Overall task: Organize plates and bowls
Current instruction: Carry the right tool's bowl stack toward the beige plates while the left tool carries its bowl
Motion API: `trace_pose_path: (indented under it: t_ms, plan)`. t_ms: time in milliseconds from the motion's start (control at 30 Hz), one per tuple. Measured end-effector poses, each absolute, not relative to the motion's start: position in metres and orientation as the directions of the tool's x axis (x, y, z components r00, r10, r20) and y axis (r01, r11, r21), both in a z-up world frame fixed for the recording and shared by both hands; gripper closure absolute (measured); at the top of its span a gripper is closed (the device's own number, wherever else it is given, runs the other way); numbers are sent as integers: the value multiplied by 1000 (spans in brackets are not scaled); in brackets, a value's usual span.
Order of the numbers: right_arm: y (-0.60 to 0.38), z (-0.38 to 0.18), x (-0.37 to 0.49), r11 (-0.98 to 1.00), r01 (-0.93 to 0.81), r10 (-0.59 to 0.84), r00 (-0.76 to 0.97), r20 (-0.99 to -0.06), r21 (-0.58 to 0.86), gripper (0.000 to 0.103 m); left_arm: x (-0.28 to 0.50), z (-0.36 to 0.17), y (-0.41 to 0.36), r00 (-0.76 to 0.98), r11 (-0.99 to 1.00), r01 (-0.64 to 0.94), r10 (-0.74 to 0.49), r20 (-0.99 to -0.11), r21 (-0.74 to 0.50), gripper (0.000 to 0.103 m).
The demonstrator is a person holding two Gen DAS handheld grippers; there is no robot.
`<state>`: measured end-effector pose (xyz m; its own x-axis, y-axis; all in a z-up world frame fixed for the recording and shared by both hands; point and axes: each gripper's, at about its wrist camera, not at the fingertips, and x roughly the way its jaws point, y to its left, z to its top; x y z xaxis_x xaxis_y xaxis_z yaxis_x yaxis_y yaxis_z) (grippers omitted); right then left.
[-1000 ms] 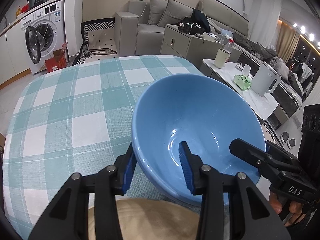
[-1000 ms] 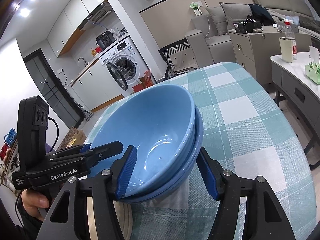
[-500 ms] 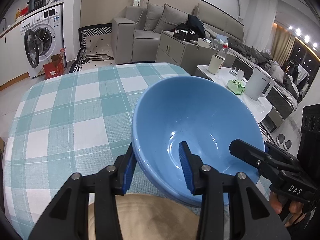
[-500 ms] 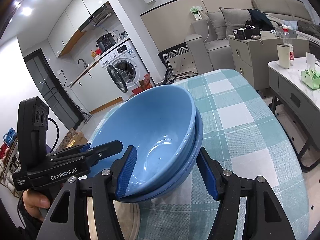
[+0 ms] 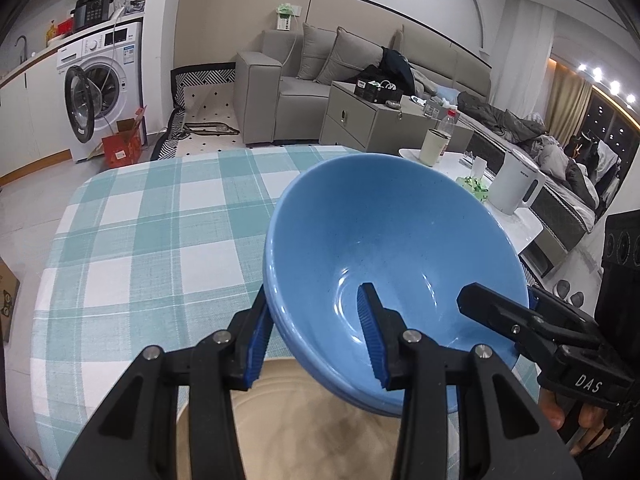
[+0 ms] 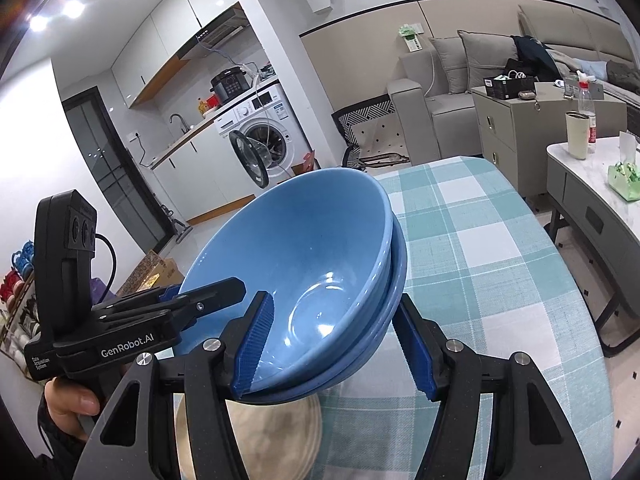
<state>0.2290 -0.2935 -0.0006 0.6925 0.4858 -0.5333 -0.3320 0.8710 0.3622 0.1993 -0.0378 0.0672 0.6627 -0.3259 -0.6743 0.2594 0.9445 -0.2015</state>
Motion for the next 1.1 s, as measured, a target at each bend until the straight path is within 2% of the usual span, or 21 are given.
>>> trace_pose_path:
  t_ms: [567, 1100]
  plan:
    - [-259, 7, 197, 836, -413, 548, 640, -538, 361, 40, 155, 77, -3, 706, 966, 193, -259, -659, -173, 62]
    - [-227, -9, 179, 809, -466, 584, 573, -575, 358, 40, 131, 61, 24, 705, 977, 126, -211, -677, -174, 62]
